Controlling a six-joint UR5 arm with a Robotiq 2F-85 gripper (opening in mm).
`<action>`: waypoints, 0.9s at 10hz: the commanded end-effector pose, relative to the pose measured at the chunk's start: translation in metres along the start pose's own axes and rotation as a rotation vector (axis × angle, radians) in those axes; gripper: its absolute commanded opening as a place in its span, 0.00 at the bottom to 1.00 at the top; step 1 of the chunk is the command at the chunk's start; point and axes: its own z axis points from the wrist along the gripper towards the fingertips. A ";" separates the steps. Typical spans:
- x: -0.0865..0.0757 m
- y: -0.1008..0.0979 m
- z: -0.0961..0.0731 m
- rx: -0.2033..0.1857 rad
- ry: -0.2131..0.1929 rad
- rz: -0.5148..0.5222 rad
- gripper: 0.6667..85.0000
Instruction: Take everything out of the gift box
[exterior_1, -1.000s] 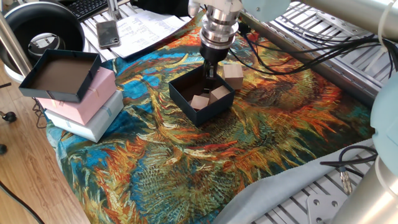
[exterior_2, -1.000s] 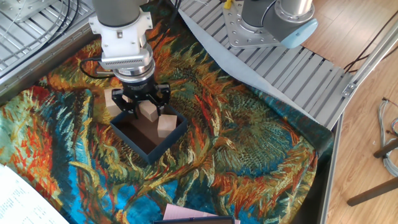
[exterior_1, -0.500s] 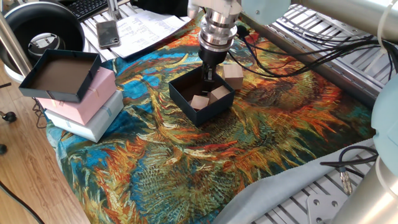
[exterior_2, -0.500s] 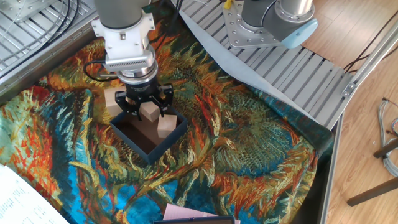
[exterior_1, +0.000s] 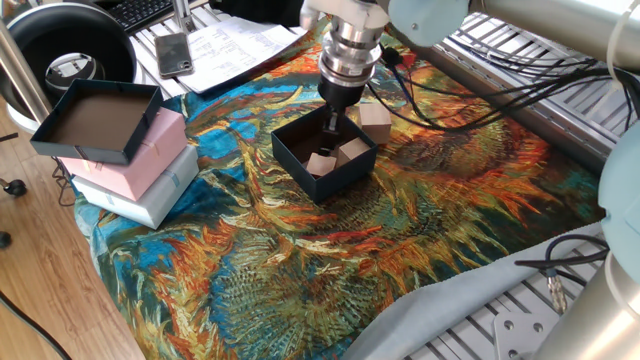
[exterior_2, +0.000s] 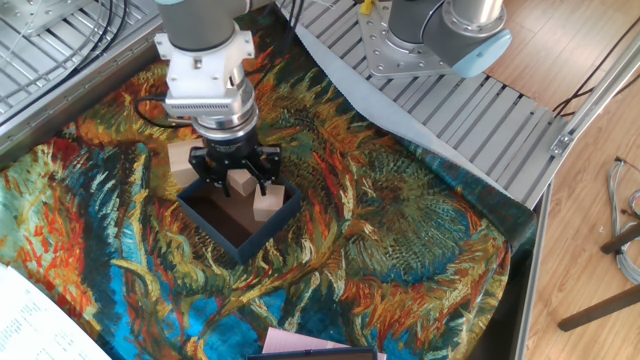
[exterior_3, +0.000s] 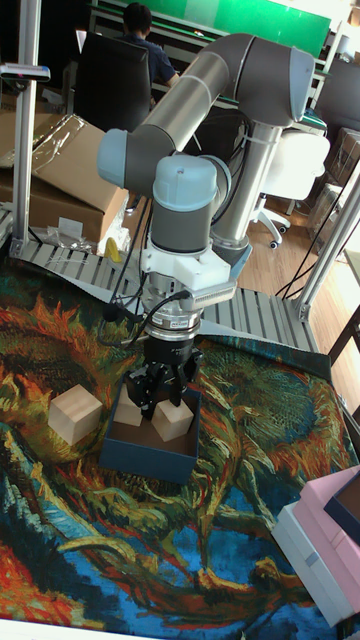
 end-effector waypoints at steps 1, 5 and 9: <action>0.000 0.005 0.003 -0.001 -0.007 0.092 0.64; 0.002 0.023 0.004 -0.040 0.005 0.151 0.69; 0.000 0.034 0.013 -0.028 0.009 0.173 0.70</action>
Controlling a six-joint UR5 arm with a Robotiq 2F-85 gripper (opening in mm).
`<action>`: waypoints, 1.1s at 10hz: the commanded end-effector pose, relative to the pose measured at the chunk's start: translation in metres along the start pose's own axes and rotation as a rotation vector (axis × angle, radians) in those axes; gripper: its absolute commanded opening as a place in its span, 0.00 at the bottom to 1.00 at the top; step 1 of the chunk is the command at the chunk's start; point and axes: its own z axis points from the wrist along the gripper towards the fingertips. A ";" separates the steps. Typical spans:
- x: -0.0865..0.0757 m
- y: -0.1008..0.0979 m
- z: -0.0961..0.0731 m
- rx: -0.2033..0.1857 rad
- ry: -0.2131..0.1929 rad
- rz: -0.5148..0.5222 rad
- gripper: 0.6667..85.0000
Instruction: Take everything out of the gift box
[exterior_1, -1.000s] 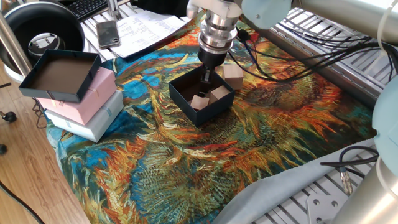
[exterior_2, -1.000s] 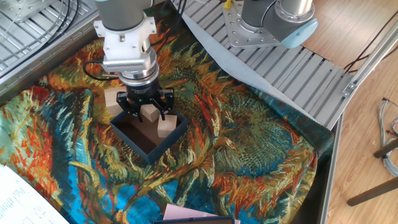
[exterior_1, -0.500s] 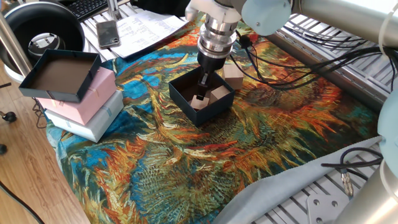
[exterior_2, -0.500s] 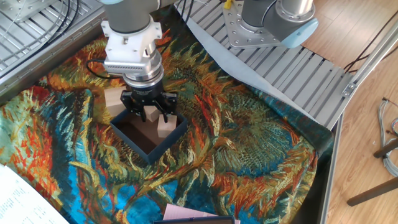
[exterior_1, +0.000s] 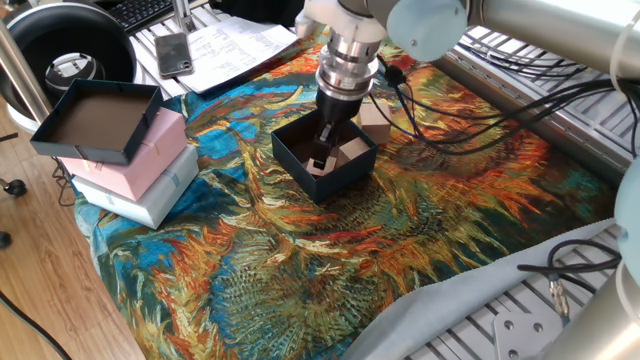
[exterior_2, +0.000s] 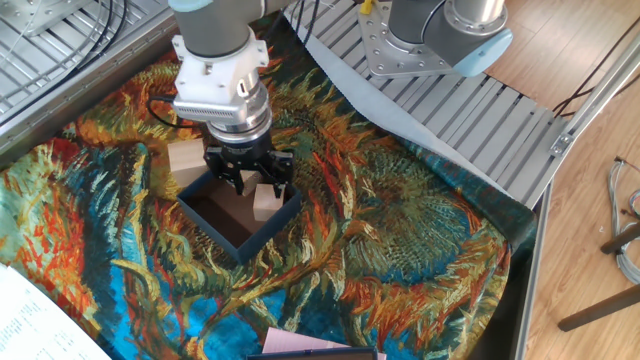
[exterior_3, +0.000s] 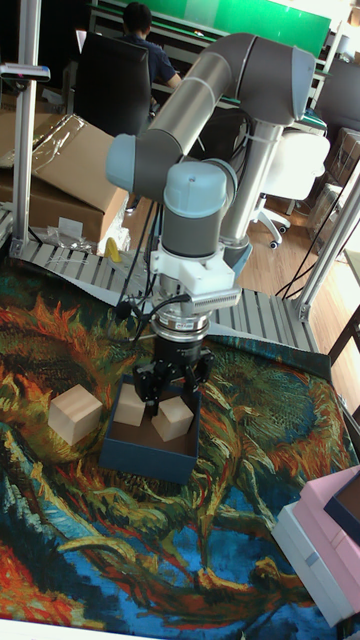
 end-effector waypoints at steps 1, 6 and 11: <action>-0.003 0.010 0.005 -0.008 -0.010 0.030 0.70; -0.007 -0.003 0.011 0.031 -0.021 0.014 0.70; -0.004 -0.018 0.017 0.066 -0.017 -0.029 0.68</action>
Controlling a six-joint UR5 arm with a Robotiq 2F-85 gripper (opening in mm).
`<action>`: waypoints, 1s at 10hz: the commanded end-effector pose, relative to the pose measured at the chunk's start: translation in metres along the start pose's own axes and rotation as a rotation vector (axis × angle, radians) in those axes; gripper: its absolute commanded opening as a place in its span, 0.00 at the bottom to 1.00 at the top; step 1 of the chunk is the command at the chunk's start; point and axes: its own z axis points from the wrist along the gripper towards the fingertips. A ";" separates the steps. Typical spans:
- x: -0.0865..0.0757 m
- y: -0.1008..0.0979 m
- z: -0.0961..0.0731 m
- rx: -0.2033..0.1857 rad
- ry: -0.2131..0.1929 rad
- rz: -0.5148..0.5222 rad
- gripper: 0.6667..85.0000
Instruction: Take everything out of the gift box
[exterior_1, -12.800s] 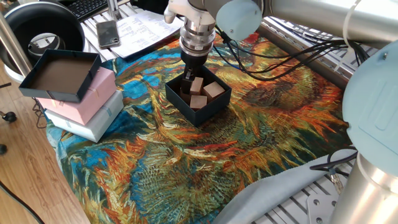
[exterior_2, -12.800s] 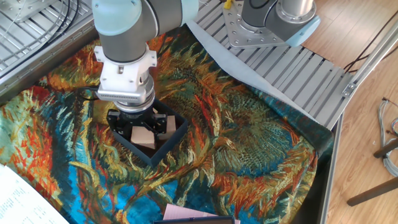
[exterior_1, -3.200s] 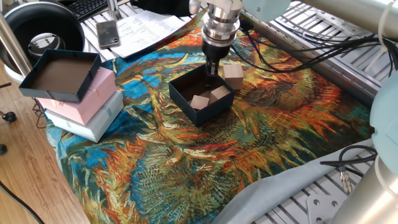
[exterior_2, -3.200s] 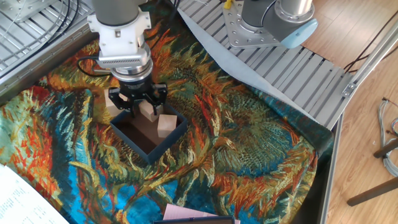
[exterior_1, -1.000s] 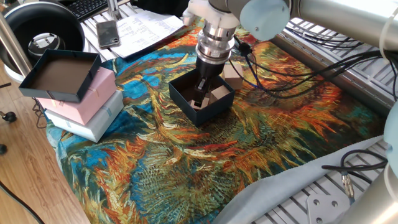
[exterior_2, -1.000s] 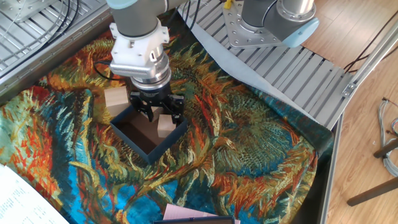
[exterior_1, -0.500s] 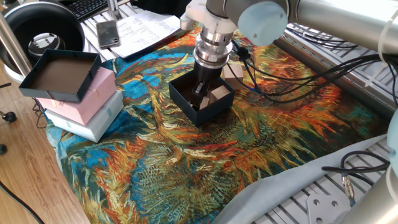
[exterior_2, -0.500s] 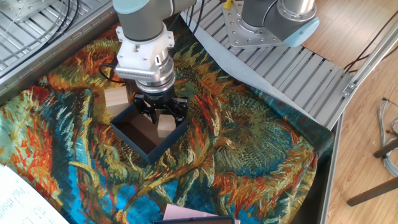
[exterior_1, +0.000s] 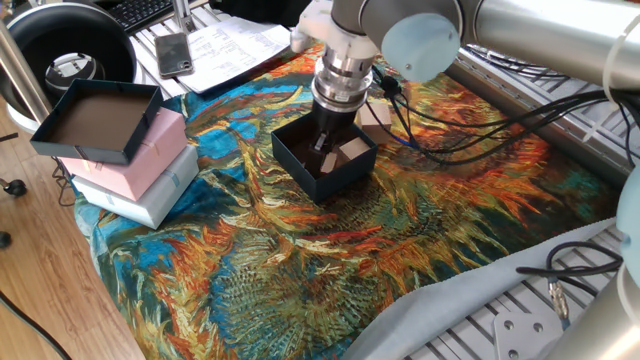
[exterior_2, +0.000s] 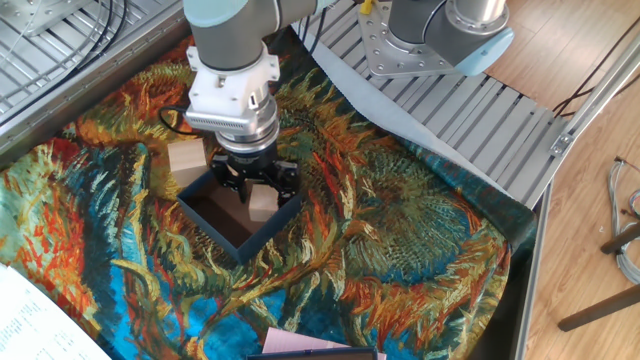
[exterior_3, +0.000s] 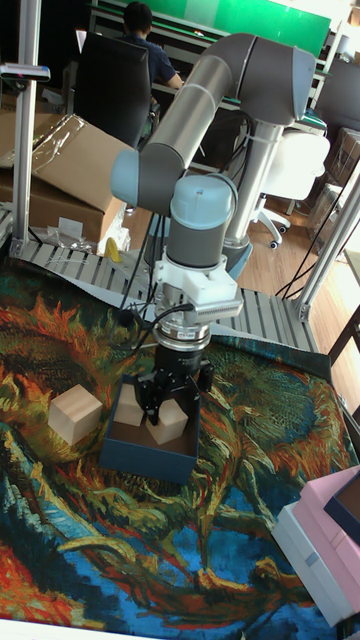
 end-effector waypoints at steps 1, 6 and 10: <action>0.000 -0.010 0.002 0.025 -0.003 -0.024 0.67; 0.002 -0.010 0.005 -0.001 -0.016 -0.036 0.67; 0.009 -0.017 -0.011 -0.023 0.021 -0.061 0.70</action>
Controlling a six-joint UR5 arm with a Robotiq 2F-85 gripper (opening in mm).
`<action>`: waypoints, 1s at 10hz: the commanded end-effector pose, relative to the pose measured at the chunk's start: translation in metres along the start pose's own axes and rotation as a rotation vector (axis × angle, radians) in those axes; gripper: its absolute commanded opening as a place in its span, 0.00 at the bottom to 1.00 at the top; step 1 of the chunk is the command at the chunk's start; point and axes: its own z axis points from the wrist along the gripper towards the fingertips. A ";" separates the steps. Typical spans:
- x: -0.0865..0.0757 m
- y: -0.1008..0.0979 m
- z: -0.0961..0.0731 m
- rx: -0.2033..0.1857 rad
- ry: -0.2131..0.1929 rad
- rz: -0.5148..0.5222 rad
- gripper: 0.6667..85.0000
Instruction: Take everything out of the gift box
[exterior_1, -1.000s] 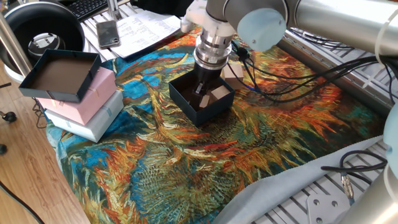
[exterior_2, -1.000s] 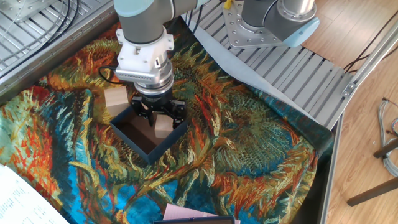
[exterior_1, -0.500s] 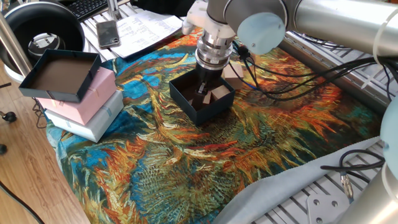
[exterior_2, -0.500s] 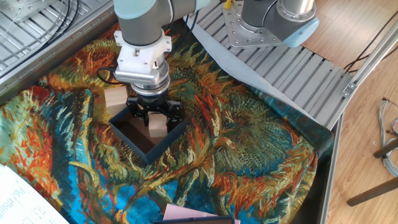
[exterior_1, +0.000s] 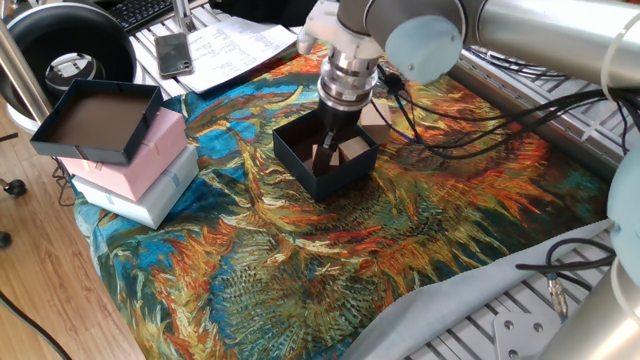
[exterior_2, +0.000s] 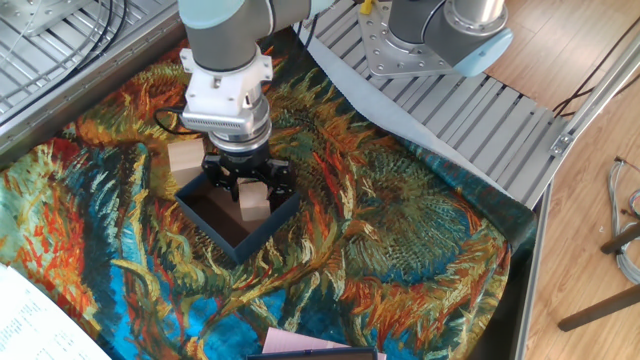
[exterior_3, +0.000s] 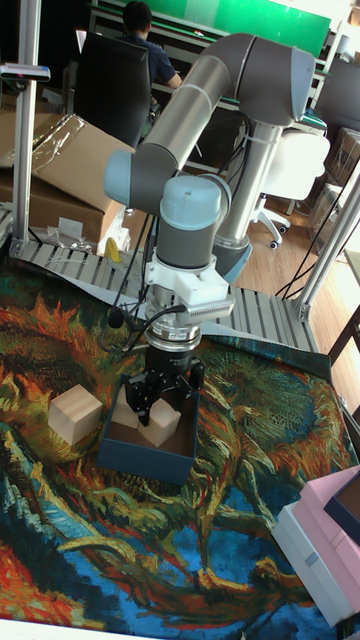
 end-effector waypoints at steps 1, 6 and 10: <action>0.002 -0.007 -0.013 -0.017 0.013 -0.015 0.70; 0.004 -0.005 -0.021 -0.039 0.009 -0.041 0.74; 0.010 -0.005 -0.021 -0.027 0.029 -0.181 0.77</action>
